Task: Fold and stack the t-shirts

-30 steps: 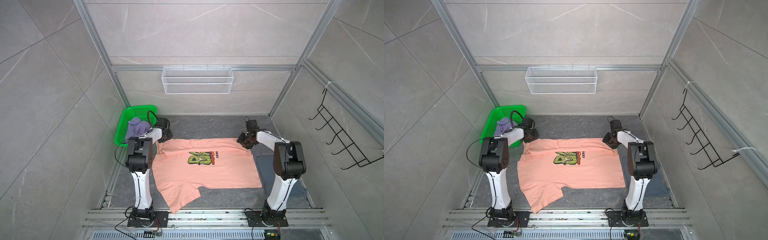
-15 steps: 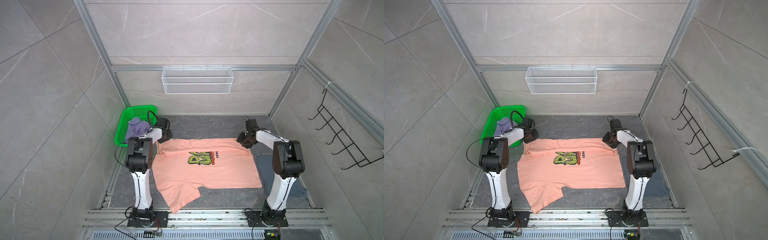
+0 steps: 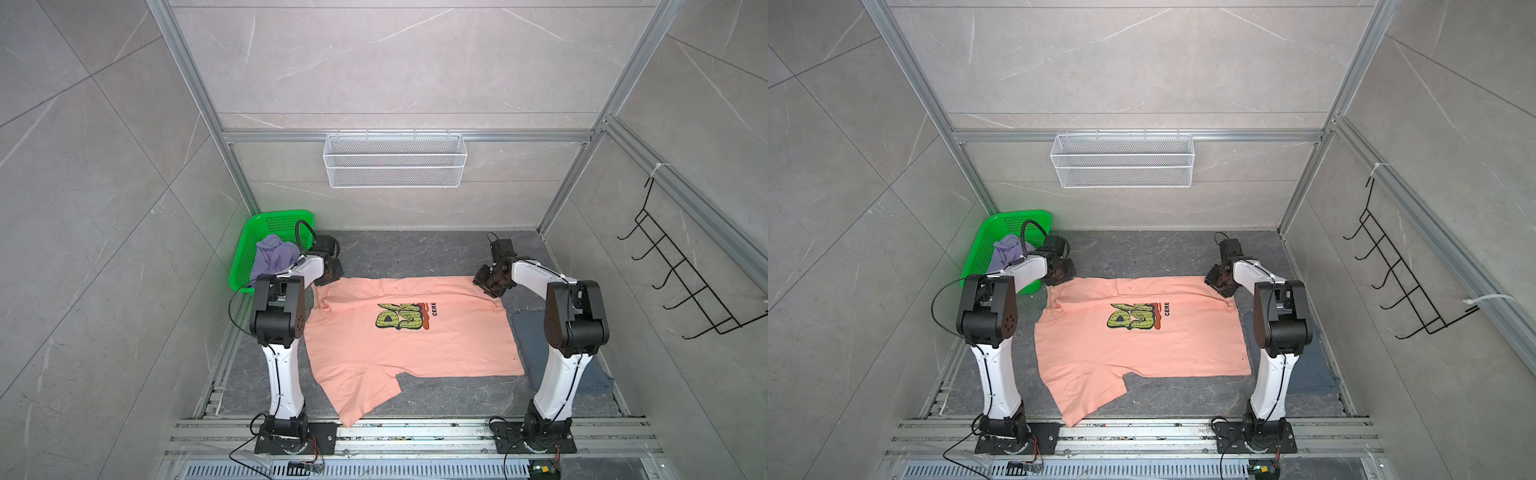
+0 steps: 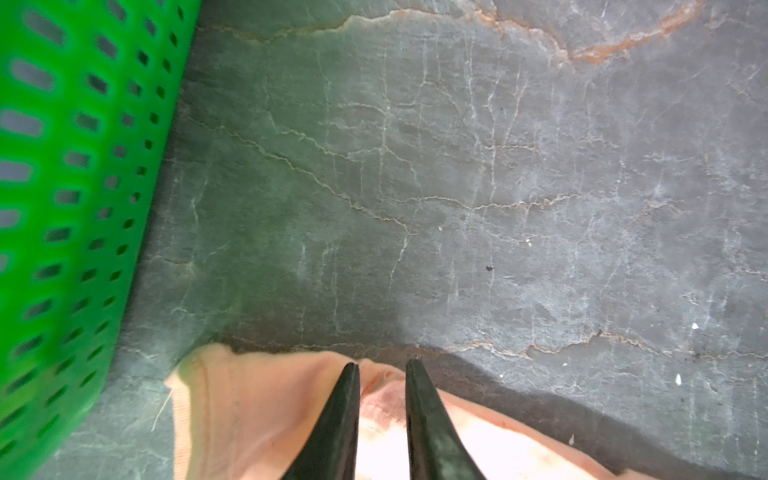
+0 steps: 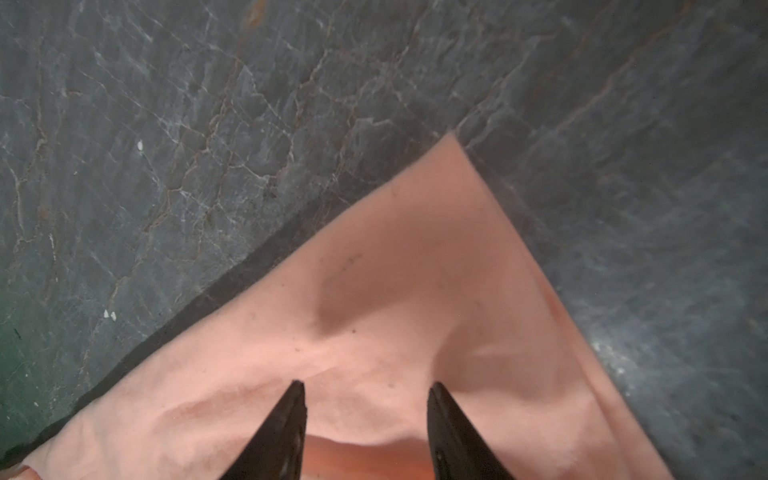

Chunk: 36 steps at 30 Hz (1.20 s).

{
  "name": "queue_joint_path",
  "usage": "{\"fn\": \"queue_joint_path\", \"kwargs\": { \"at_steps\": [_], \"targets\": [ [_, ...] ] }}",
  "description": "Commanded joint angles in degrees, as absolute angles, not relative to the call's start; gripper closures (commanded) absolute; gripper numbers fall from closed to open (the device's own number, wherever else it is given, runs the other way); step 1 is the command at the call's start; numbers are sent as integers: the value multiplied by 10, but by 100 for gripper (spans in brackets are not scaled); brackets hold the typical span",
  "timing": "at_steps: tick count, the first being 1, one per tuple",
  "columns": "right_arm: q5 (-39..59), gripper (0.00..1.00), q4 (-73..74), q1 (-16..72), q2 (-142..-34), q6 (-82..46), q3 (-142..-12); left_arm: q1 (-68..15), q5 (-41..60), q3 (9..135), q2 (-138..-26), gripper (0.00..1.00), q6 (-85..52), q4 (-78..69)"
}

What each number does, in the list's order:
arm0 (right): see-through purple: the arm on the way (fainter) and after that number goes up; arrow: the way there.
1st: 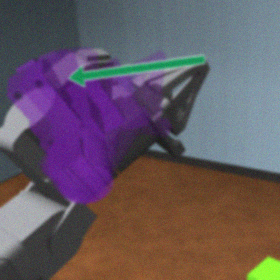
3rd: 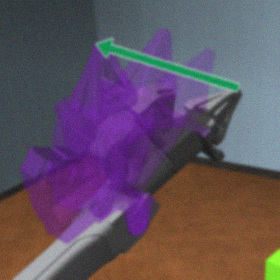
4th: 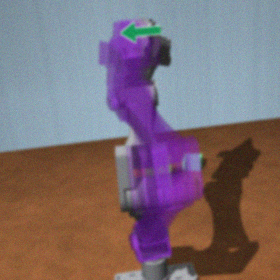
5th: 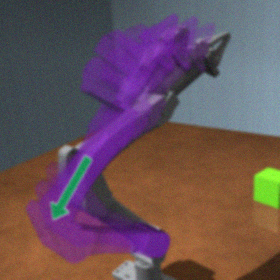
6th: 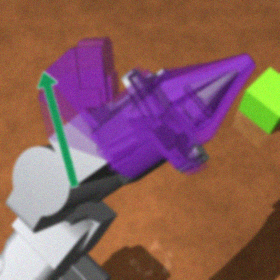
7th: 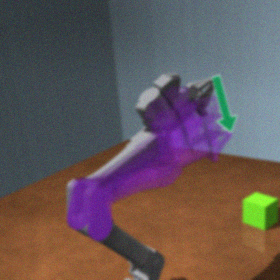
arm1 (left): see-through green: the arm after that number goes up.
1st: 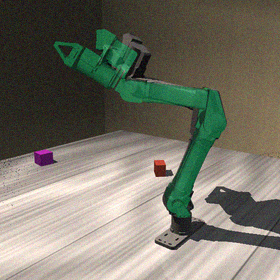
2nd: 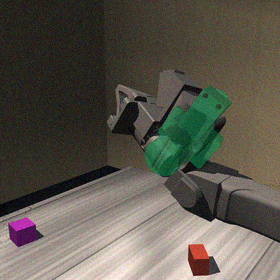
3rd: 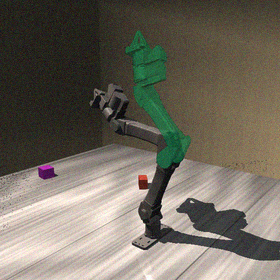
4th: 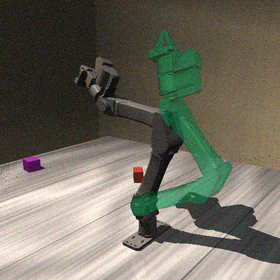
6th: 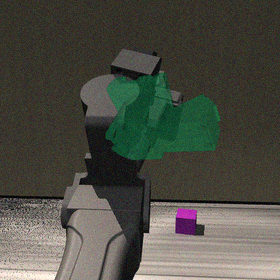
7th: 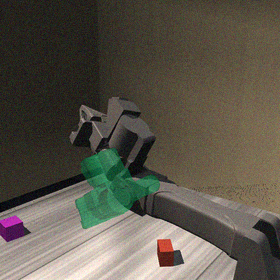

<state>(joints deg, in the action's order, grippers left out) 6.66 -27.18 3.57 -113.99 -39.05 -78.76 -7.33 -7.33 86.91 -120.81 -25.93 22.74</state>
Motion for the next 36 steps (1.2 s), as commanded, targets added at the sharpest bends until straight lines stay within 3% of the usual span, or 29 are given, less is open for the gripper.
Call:
{"fn": "queue_joint_path", "kwargs": {
  "at_steps": [1,14,24,36],
  "targets": [
    [53,51,-289,36,-1148,-389,-797,-69,-67,873,-1203,75,-248,235],
    [47,51,-291,37,-1146,-388,-789,-69,-57,877,-1225,81,-246,236],
    [47,51,-292,37,-1144,-386,-785,-69,-65,878,-1211,100,-239,236],
    [49,51,-284,36,-1145,-389,-773,-70,-55,871,-1139,100,-237,245]
  ]
}}
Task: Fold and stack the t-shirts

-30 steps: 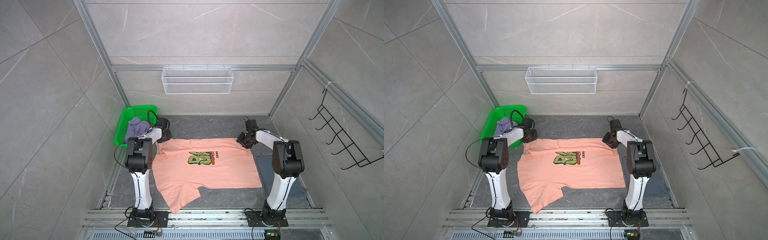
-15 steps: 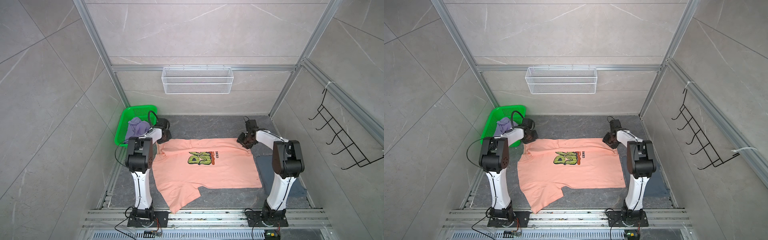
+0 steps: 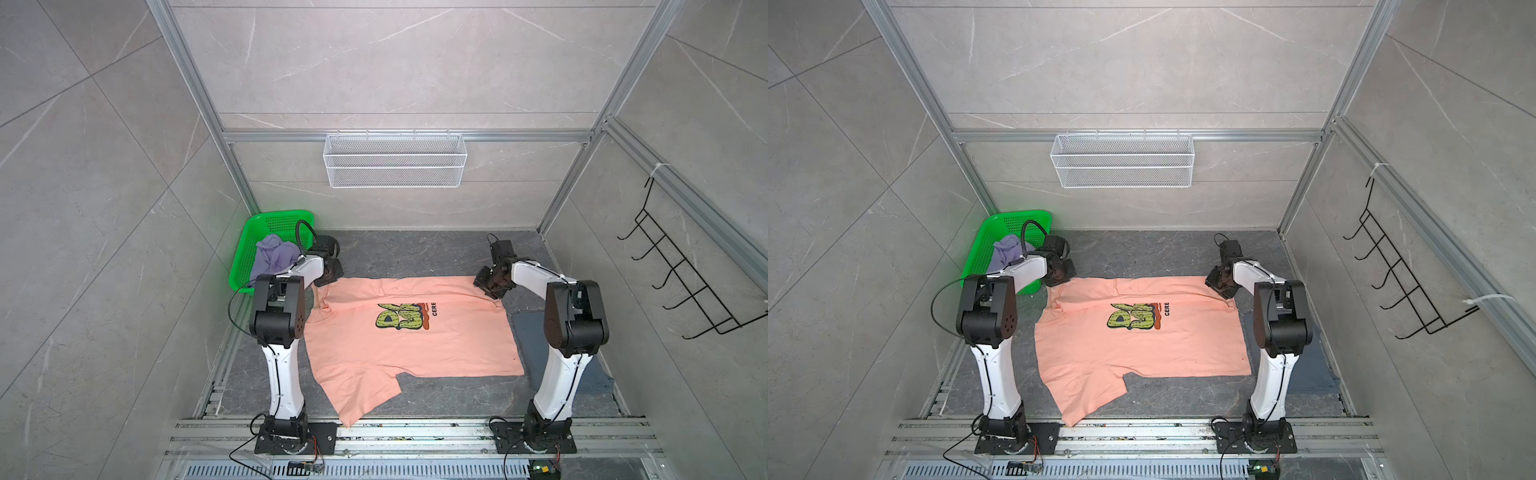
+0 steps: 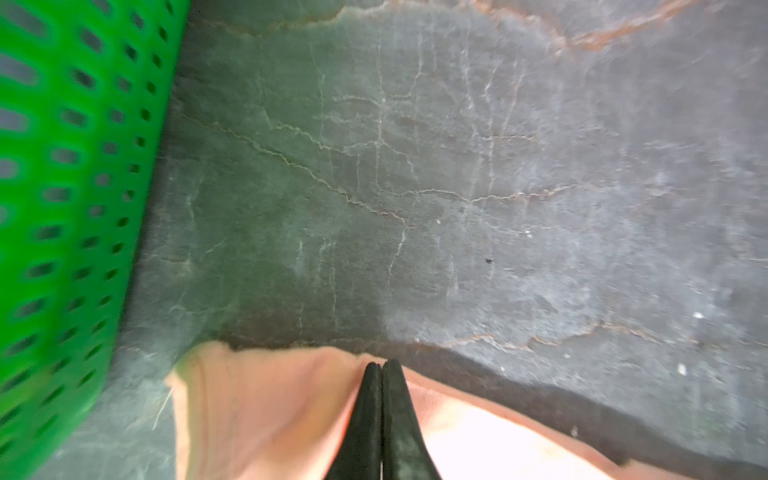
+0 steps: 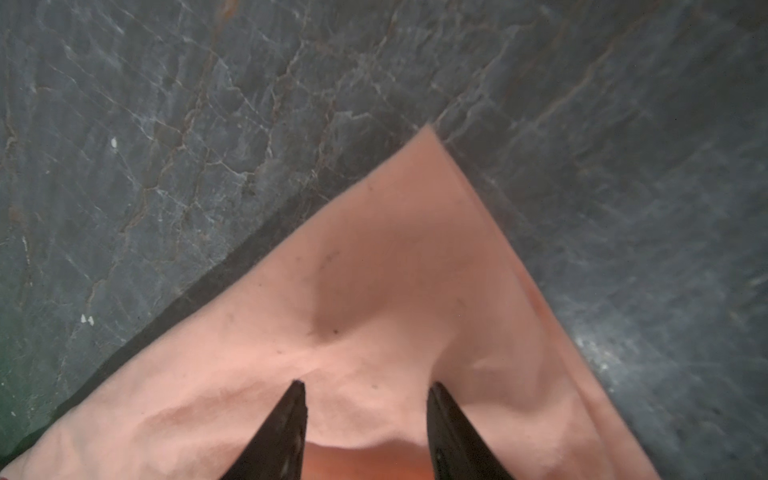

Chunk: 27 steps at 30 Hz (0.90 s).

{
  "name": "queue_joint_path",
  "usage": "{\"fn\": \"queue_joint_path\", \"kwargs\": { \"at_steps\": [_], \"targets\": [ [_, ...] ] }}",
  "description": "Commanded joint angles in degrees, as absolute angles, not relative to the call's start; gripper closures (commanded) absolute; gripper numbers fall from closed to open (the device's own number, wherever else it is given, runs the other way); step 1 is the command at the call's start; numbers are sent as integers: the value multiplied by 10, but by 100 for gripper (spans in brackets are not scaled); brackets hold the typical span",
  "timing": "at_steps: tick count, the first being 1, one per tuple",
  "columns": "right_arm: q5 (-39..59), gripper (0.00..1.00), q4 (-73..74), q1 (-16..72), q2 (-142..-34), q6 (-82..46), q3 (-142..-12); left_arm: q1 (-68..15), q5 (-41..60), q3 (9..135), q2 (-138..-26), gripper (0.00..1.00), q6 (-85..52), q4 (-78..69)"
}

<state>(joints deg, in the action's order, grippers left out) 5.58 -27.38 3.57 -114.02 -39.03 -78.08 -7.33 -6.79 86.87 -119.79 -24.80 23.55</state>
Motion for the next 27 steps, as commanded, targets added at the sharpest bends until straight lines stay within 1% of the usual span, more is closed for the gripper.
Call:
{"fn": "queue_joint_path", "kwargs": {
  "at_steps": [1,13,23,27],
  "targets": [
    [50,51,-283,37,-1146,-389,-772,-71,-53,865,-1129,100,-239,243],
    [60,51,-278,37,-1150,-383,-772,-77,-40,780,-1015,100,-242,269],
    [71,51,-277,37,-1145,-367,-754,-86,-6,676,-866,100,-271,280],
    [74,51,-283,36,-1129,-351,-745,-87,-11,630,-806,100,-289,289]
  ]
}}
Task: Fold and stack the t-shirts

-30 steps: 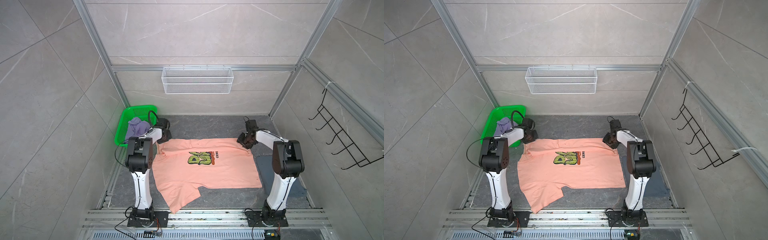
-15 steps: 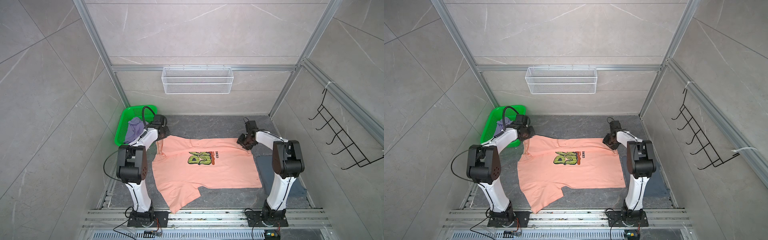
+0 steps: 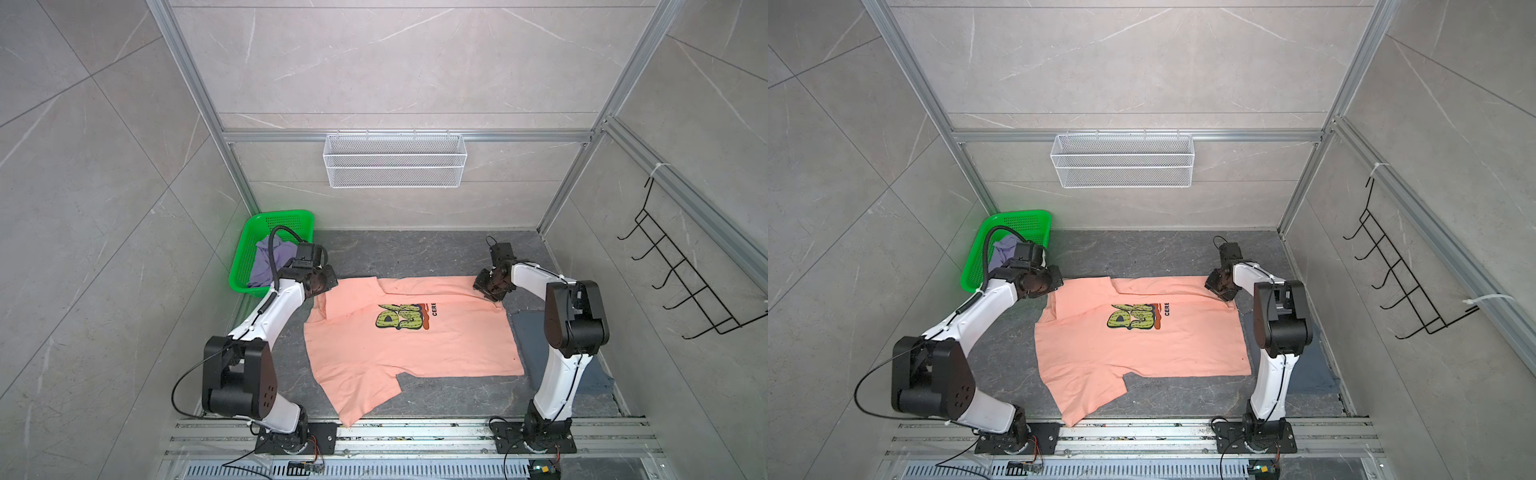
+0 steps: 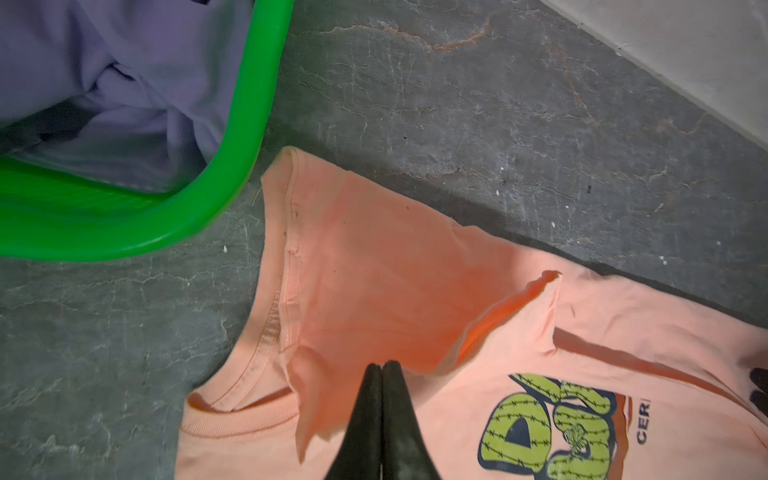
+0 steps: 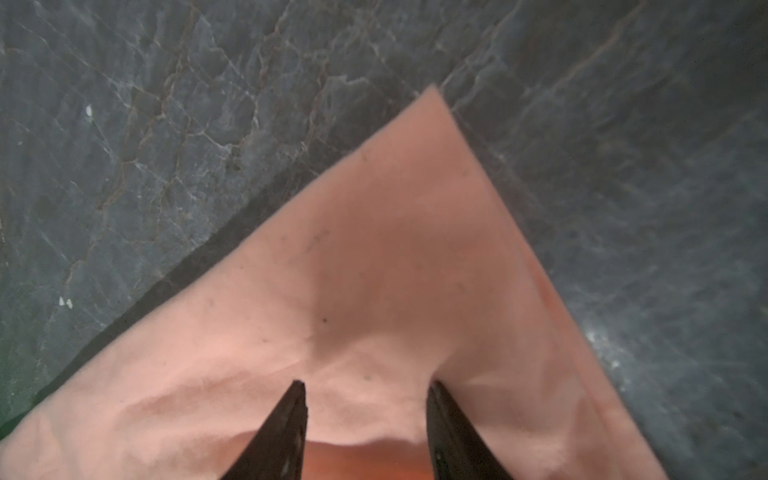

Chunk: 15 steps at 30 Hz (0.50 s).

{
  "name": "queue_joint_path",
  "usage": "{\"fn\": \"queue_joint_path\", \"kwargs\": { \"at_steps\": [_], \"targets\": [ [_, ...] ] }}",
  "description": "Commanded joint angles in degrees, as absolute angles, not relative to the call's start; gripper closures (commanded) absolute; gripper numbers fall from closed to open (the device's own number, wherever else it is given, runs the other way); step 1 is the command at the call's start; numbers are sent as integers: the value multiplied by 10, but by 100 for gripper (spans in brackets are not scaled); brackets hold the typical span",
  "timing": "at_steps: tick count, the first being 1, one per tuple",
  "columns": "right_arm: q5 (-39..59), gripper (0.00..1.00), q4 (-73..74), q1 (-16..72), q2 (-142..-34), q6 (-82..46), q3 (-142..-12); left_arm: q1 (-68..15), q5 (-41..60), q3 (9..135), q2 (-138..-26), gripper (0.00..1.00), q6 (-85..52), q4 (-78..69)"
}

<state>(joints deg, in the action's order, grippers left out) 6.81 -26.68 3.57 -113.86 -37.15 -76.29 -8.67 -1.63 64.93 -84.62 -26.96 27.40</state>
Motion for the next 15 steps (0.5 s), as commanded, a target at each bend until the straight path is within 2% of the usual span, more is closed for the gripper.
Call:
{"fn": "queue_joint_path", "kwargs": {
  "at_steps": [1,15],
  "targets": [
    [74,51,-286,37,-1123,-346,-740,-88,-12,621,-791,100,-293,293],
    [56,51,-289,36,-1053,-302,-626,-89,-33,516,-658,100,-331,330]
  ]
}}
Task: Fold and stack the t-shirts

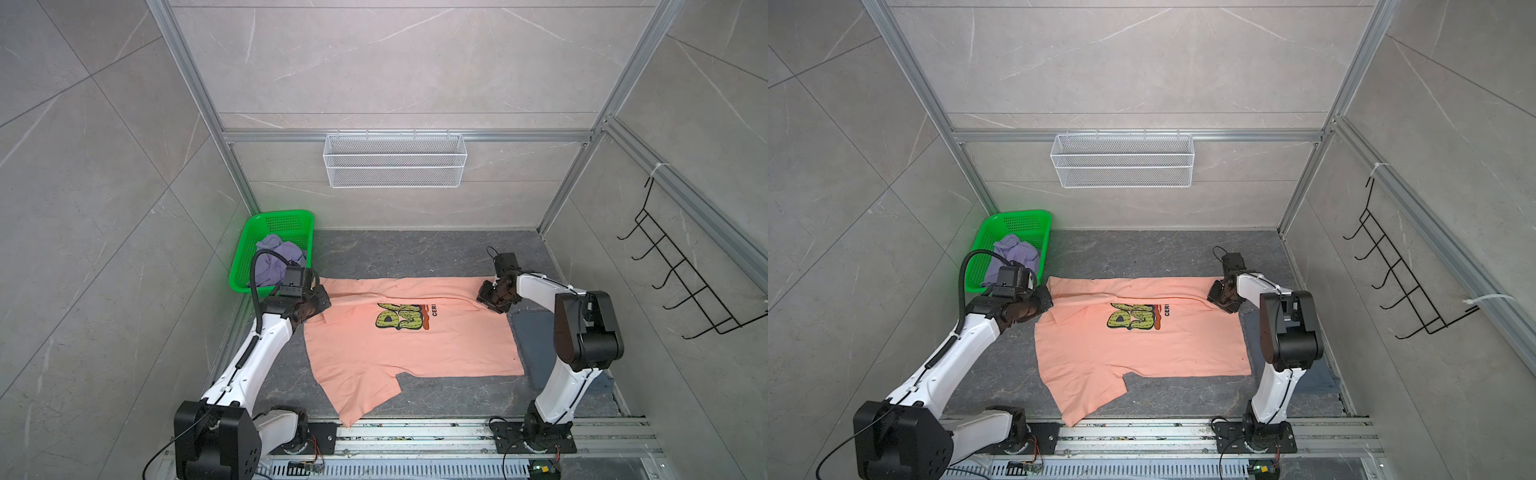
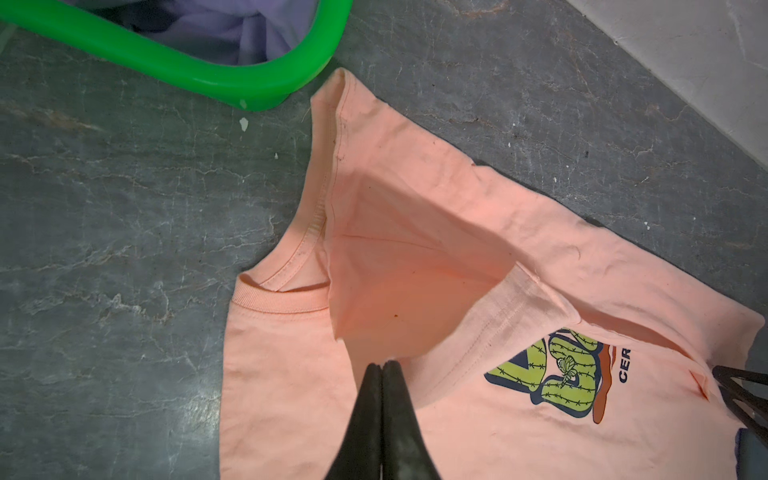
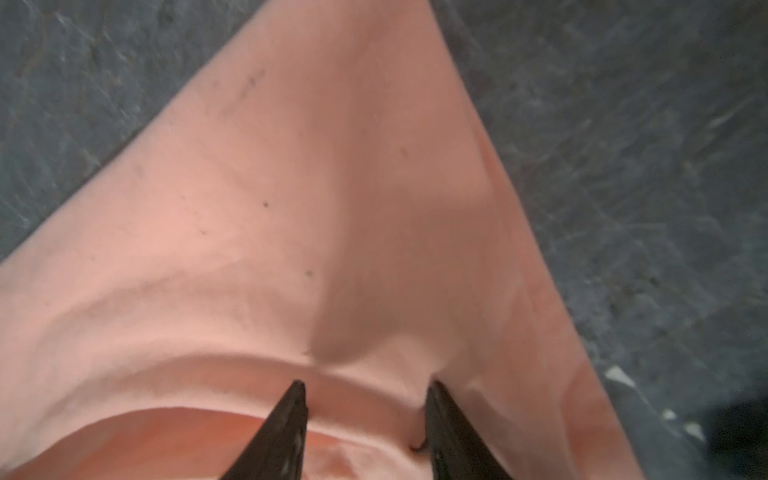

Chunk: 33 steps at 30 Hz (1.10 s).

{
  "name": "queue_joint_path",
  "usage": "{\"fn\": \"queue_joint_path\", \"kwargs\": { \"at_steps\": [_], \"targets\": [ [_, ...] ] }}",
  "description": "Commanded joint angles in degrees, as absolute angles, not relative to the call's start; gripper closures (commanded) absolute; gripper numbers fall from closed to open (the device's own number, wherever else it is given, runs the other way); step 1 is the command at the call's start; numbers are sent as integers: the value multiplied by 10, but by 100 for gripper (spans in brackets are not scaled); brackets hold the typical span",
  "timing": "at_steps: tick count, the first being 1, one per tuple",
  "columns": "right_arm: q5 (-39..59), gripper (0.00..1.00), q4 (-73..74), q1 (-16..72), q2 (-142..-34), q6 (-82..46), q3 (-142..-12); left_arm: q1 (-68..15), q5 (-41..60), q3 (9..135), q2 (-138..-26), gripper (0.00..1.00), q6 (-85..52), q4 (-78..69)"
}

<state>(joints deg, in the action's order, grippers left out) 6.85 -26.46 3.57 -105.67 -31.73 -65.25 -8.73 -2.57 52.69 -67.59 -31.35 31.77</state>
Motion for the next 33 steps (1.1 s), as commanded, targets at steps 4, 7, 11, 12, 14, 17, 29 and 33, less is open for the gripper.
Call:
{"fn": "queue_joint_path", "kwargs": {
  "at_steps": [4,7,11,12,14,17,29,33],
  "targets": [
    [47,51,-286,37,-1055,-291,-617,-92,-27,488,-655,100,-342,331],
    [45,51,-287,36,-1061,-287,-617,-96,-29,467,-658,100,-348,334],
    [43,51,-287,36,-1058,-283,-615,-118,-55,447,-671,100,-356,352],
    [41,51,-288,35,-1057,-282,-615,-122,-59,442,-675,100,-359,355],
    [39,51,-292,35,-1053,-278,-613,-130,-67,430,-686,100,-371,358],
    [33,51,-298,35,-1048,-273,-611,-147,-76,413,-700,100,-398,356],
    [12,51,-307,30,-1036,-265,-596,-207,-118,410,-810,100,-454,387],
    [8,51,-307,24,-1037,-264,-596,-208,-135,432,-835,100,-457,410]
  ]
}}
